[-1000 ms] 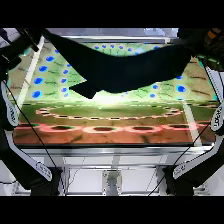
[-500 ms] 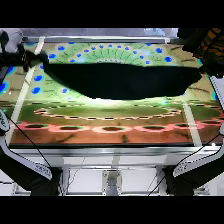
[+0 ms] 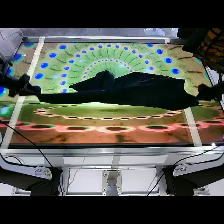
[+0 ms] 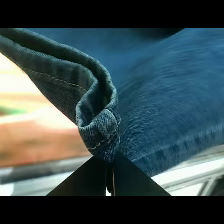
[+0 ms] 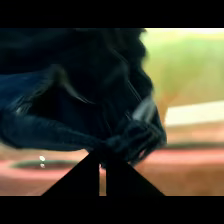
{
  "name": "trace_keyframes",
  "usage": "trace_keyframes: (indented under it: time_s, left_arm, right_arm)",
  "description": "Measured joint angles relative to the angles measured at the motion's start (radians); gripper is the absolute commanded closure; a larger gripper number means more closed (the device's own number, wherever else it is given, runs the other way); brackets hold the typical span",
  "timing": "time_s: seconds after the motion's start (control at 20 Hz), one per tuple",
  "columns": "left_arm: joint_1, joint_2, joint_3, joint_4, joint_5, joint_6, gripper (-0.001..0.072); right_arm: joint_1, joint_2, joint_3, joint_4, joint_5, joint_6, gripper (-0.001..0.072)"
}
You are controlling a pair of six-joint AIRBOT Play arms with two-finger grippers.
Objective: Fold the clothes and pants, and hang the long-sleeved shirts on hangers.
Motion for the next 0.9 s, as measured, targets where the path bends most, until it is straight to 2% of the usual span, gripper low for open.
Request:
trace_keyframes:
  time_s: [0.35, 0.75, 0.8, 0.85, 0.9]
  left_arm:
    - [0.000, 0.227, -0.389, 0.216, 0.098, 0.037, 0.0681]
    - [0.011, 0.348, -0.691, 0.384, 0.149, 0.058, 0.0679]
    - [0.013, 0.352, -0.716, 0.399, 0.160, 0.061, 0.0679]
    - [0.015, 0.355, -0.734, 0.408, 0.170, 0.066, 0.0679]
    - [0.016, 0.357, -0.749, 0.418, 0.177, 0.076, 0.0679]
  right_arm:
    - [-0.148, 0.257, -0.441, -0.111, -0.166, -0.068, 0.0695]
    - [-0.297, 0.367, -0.562, -0.145, -0.196, -0.103, 0.0692]
    - [-0.305, 0.369, -0.574, -0.148, -0.194, -0.104, 0.0680]
    - [-0.311, 0.372, -0.586, -0.150, -0.192, -0.104, 0.0606]
    - [-0.316, 0.373, -0.599, -0.158, -0.192, -0.104, 0.0480]
